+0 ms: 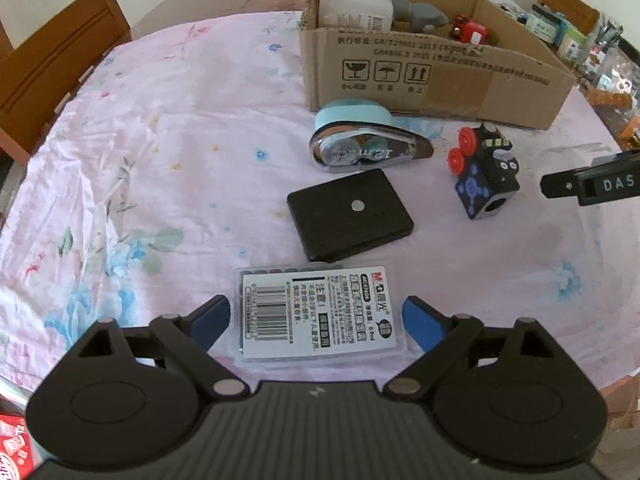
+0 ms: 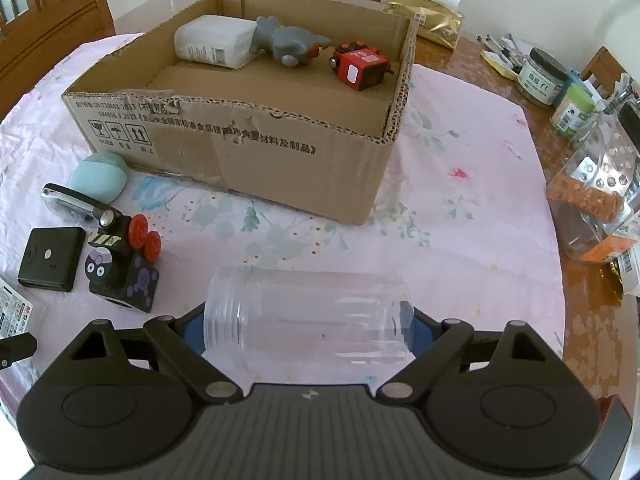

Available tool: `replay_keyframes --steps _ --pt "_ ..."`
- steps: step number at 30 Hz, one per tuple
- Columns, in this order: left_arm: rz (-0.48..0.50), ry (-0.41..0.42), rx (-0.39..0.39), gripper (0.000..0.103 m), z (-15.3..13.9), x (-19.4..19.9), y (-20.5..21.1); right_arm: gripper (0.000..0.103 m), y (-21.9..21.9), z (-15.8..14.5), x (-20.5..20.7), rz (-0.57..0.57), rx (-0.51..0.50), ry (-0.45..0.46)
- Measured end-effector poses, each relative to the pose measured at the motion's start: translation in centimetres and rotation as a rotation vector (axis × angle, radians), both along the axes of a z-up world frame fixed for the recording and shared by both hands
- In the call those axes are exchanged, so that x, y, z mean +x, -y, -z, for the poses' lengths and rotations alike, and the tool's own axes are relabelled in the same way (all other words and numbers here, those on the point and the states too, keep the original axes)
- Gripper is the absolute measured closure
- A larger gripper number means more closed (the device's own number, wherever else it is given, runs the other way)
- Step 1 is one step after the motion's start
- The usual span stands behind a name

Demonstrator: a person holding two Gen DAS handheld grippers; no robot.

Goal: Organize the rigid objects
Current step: 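Carry the cylinder over the cardboard box while the left tool grasps the white barcode card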

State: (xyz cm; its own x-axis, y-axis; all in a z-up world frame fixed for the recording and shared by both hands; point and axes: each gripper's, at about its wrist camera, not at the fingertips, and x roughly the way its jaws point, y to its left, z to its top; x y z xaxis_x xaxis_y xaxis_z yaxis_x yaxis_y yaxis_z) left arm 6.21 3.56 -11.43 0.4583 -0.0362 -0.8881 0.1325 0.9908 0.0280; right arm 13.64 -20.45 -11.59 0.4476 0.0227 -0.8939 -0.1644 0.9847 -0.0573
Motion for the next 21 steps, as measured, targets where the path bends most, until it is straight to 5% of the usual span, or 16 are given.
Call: replay_keyframes --steps 10,21 --pt "-0.047 0.004 0.067 0.007 -0.2 -0.1 1.2 0.005 0.2 0.2 -0.1 0.020 0.009 -0.006" --pt "-0.134 -0.030 -0.006 0.011 0.3 0.4 0.7 0.005 0.4 0.1 0.1 0.028 0.024 -0.004"
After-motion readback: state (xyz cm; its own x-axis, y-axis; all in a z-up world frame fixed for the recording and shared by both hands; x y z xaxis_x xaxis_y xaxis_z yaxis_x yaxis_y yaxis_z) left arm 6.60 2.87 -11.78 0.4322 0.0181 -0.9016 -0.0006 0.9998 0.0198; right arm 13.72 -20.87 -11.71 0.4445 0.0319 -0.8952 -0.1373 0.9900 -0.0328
